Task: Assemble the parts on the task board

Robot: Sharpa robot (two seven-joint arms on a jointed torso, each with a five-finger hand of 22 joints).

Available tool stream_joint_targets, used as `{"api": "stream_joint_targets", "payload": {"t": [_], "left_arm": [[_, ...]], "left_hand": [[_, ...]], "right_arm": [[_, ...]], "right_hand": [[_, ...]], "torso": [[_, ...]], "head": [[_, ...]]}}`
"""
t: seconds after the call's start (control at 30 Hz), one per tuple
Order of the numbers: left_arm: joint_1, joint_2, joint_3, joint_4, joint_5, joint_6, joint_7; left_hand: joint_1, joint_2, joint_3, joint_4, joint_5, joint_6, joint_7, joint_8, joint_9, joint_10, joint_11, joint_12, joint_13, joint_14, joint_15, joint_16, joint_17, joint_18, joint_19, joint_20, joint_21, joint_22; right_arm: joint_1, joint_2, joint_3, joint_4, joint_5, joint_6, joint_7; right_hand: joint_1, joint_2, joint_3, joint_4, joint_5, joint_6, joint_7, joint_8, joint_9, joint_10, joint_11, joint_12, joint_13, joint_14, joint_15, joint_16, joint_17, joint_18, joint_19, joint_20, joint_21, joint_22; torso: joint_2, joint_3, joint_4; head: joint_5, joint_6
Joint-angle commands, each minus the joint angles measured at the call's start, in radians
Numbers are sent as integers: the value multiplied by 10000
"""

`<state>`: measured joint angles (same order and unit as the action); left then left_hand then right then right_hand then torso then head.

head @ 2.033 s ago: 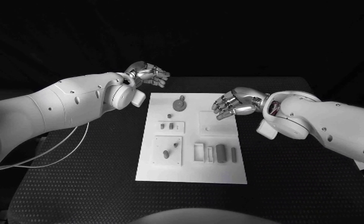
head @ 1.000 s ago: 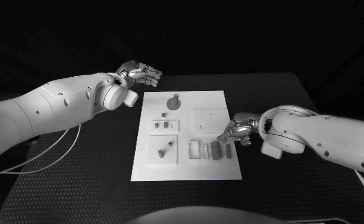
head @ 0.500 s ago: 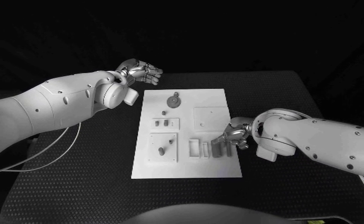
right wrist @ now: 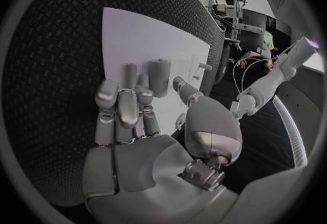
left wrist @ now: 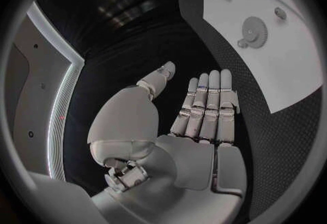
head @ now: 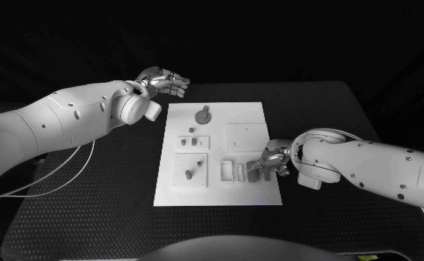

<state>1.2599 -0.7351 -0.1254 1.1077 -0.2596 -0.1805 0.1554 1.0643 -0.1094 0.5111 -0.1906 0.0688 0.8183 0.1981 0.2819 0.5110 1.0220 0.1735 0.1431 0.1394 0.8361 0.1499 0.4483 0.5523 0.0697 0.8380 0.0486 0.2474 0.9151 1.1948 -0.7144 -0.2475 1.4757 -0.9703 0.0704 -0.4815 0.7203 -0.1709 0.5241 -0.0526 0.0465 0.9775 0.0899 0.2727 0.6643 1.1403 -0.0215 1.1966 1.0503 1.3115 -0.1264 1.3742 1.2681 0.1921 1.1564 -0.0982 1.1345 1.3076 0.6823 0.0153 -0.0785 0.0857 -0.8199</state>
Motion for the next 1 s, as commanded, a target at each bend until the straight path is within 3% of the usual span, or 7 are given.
{"api": "stream_joint_targets", "payload": {"t": [0.03,0.23,0.4,0.57,0.67,0.83,1.0], "left_arm": [[7,-5,6,25,48,157,50],[7,-7,6,35,48,173,50],[7,-23,6,39,48,176,46],[7,-26,6,39,48,177,44],[7,-25,6,45,48,181,44],[7,-43,6,56,48,184,40],[8,-45,6,67,48,183,38]], "left_hand": [[-90,15,-7,56,5,-40,-21,32,-14,-64,-23,62,-15,79,-8,-63,14,102,-51,8,9,9],[-94,16,-8,59,5,-41,-20,32,-15,-65,-23,63,-16,79,-7,-65,17,102,-52,8,9,9],[-97,17,-9,63,5,-43,-20,33,-16,-66,-22,63,-18,79,-7,-68,19,102,-52,8,8,10],[-100,17,-10,66,5,-44,-20,33,-17,-66,-23,64,-19,79,-8,-70,22,102,-53,8,8,10],[-101,18,-10,67,5,-44,-20,34,-18,-67,-23,65,-20,80,-8,-71,24,102,-53,7,8,10],[-103,19,-11,70,6,-45,-20,35,-19,-67,-23,66,-21,80,-8,-74,26,102,-53,7,7,11],[-105,19,-12,71,6,-45,-20,35,-19,-66,-23,67,-21,81,-8,-75,28,102,-54,7,7,11]], "right_arm": [[-65,88,-1,-57,-479,158,-172],[-220,342,1,-172,-714,113,-226],[-288,443,1,-224,-855,6,-236],[-306,523,2,-235,-919,87,-246],[-308,553,2,-231,-985,167,-284],[-331,630,2,-275,-1050,197,-362],[-364,717,2,-271,-1052,167,-363]], "right_hand": [[-3,-105,100,26,12,84,13,-60,-13,69,4,56,16,-2,-9,52,-26,697,-99,-162,59,124],[24,-208,231,37,13,116,9,-66,-12,83,1,65,35,8,-10,115,-48,697,-79,-175,81,119],[129,-125,306,-56,12,153,2,-57,-1,99,-5,78,51,20,-15,165,-62,697,-61,-185,107,121],[304,154,236,-534,11,199,-5,-57,19,129,-11,91,82,4,-19,249,-144,697,-69,-177,159,129],[399,407,107,-1100,7,220,3,-71,29,142,-11,83,97,-27,-12,304,-230,697,-92,-152,183,123],[435,643,52,-1718,7,268,-6,-85,34,173,-10,67,109,-45,-13,378,-330,697,-91,-117,198,101],[372,729,44,-1900,9,292,-10,-91,35,190,-13,60,114,-60,-16,404,-386,697,-84,-101,198,86]], "torso": [[2,-1,3],[4,0,-2],[-4,2,-7],[-4,5,-12],[-10,0,-7],[-7,2,-18],[-5,-2,-19]], "head": [[13,-9],[30,-36],[45,-51],[54,-56],[46,-63],[48,-75],[21,-69]]}}
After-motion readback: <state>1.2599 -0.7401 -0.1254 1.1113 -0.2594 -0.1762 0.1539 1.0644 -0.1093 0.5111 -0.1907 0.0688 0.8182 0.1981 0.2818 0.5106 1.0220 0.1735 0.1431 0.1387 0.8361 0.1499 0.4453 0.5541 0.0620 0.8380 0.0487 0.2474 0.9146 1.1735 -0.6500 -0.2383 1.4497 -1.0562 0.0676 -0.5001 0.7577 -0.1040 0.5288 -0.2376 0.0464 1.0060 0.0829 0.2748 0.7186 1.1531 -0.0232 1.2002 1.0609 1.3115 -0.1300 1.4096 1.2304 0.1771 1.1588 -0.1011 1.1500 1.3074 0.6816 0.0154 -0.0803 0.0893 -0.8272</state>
